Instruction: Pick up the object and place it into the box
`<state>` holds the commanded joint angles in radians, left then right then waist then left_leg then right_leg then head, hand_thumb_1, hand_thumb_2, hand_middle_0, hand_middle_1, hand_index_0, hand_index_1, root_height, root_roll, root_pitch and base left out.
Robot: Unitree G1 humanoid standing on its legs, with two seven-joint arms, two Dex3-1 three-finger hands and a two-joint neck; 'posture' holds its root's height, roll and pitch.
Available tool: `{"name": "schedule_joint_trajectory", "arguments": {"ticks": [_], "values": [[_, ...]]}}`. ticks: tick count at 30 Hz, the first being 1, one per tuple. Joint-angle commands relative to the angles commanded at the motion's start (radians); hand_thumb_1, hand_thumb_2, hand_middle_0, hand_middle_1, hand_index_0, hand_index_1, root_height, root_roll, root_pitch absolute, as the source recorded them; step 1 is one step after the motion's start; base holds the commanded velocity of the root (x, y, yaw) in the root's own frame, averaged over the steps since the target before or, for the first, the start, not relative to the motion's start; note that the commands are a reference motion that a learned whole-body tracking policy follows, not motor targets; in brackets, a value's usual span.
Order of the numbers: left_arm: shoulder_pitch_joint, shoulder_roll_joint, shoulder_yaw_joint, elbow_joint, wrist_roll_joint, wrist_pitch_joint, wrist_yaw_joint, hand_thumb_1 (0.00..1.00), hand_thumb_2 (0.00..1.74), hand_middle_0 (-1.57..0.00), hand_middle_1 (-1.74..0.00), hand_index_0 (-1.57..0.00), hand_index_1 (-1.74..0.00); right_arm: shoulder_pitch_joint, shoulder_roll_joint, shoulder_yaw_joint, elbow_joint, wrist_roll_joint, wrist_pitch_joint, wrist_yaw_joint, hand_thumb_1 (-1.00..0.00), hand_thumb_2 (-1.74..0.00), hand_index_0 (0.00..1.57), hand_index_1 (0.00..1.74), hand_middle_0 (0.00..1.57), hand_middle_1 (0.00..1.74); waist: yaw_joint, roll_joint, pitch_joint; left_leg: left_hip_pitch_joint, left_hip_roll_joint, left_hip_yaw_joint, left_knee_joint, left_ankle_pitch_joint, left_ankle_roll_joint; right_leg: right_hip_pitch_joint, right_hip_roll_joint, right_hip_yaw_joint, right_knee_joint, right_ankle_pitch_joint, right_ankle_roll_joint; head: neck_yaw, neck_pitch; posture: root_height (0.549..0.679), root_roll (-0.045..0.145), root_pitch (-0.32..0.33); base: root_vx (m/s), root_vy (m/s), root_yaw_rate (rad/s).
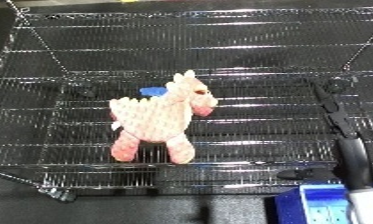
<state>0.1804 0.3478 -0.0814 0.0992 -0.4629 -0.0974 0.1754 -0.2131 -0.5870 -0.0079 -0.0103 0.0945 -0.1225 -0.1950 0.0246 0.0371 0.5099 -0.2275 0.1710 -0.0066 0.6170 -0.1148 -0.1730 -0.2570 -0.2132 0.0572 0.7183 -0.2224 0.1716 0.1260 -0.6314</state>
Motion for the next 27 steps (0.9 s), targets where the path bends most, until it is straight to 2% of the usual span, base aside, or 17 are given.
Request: {"name": "schedule_joint_trajectory", "arguments": {"ticks": [7,12,17,27], "values": [[0.004,0.021,-0.027,0.006,-0.025,-0.006,0.0,1.0,1.74,-1.57,-1.74,-1.57,-1.74,-0.141,-0.057,0.114,0.035,0.002,0.01,0.023,0.0,0.0,0.0,0.0,0.0,0.0,0.033,0.006,0.005,-0.014,-0.006,-0.011,0.016,-0.006,-0.0001,-0.008,-0.0061,-0.005,0.011,0.001,0.0032,0.016,0.003,0.628,0.052,-0.221,0.01,0.016,0.06],[-0.003,0.037,-0.051,0.017,-0.032,-0.016,0.003,1.0,1.74,-1.57,-1.74,-1.57,-1.74,-0.277,-0.068,0.238,0.112,-0.007,0.015,0.034,0.0,0.0,0.0,0.0,0.0,0.0,0.068,0.012,0.01,-0.037,-0.012,-0.025,0.04,-0.014,0.0028,-0.019,-0.0103,-0.008,0.017,0.005,0.0048,0.037,0.015,0.626,0.046,-0.213,0.01,0.011,0.045],[-0.018,0.059,-0.071,0.021,-0.036,-0.03,0.007,1.0,1.74,-1.57,-1.74,-1.57,-1.74,-0.404,-0.075,0.341,0.201,0.001,0.016,0.037,0.0,0.0,0.0,0.0,0.0,0.0,0.102,0.017,0.01,-0.075,-0.02,-0.037,0.052,-0.015,0.0056,-0.046,-0.0193,-0.014,0.017,0.015,0.0084,0.061,0.054,0.625,0.038,-0.191,0.0,0.011,0.099],[-0.034,0.097,-0.095,0.023,-0.043,-0.052,0.01,1.0,1.74,-1.57,-1.74,-1.57,-1.74,-0.632,-0.092,0.49,0.385,0.018,0.019,0.04,0.0,0.0,0.0,0.0,0.0,0.0,0.159,0.023,0.01,-0.137,-0.031,-0.062,0.078,-0.019,0.0092,-0.088,-0.0264,-0.024,0.022,0.024,0.0082,0.095,0.09,0.623,0.024,-0.151,0.005,0.013,0.069]]}}
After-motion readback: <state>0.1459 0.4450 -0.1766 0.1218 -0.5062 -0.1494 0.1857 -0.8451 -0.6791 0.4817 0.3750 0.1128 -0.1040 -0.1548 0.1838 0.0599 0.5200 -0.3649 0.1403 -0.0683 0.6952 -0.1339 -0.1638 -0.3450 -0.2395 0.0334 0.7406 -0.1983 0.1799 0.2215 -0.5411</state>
